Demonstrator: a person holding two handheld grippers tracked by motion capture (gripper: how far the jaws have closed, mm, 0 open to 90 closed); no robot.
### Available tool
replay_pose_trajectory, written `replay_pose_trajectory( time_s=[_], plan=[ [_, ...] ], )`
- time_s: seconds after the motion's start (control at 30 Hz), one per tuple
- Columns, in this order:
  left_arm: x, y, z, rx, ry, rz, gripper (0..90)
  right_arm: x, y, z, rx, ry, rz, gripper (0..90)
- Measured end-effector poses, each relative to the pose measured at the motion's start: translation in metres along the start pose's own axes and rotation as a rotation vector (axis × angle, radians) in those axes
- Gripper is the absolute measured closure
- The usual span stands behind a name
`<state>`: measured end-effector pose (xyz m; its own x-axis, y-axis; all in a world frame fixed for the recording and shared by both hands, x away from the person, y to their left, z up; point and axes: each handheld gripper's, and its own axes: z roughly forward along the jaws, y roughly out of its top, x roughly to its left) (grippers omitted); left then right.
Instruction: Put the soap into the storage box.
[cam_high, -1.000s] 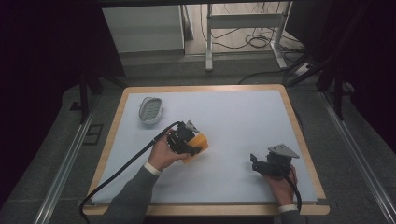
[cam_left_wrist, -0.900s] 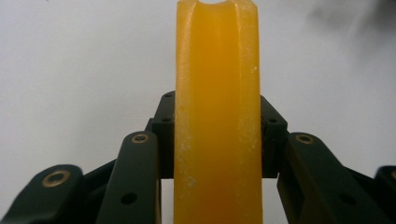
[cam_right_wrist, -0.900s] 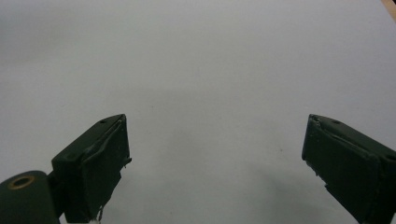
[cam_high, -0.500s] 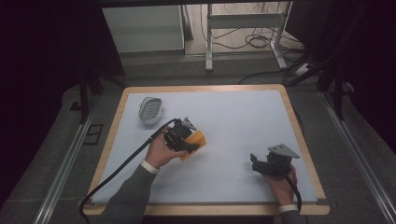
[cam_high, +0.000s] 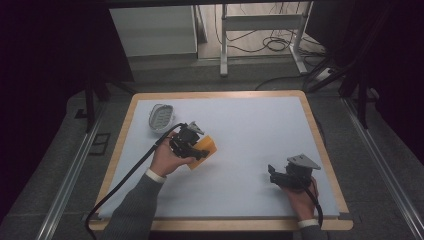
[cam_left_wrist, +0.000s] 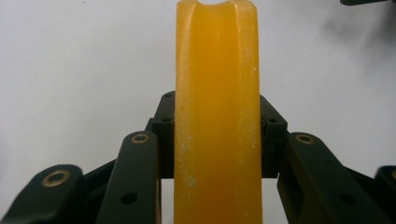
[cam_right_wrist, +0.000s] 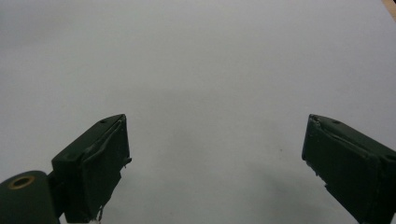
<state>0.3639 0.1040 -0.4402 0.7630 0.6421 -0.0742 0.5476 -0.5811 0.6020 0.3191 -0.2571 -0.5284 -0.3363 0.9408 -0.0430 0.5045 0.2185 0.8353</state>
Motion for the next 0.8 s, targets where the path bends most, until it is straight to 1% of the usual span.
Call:
replay_pose_trajectory(
  time_s=[0.17, 0.37, 0.7, 0.8],
  plan=[
    [0.009, -0.003, -0.007, -0.012, 0.018, -0.021, 61.1, 0.000, 0.000, 0.000, -0.001, -0.002, 0.000, 7.7],
    [0.014, -0.004, -0.013, -0.017, 0.034, -0.029, 61.2, 0.000, 0.000, 0.000, 0.000, -0.002, -0.001, 7.7],
    [0.020, -0.004, -0.018, -0.024, 0.044, -0.040, 61.2, 0.000, 0.000, 0.000, 0.000, -0.002, 0.000, 7.7],
    [0.022, -0.003, -0.020, -0.027, 0.040, -0.045, 61.2, 0.000, 0.000, 0.000, 0.000, -0.002, -0.001, 7.7]
  ],
)
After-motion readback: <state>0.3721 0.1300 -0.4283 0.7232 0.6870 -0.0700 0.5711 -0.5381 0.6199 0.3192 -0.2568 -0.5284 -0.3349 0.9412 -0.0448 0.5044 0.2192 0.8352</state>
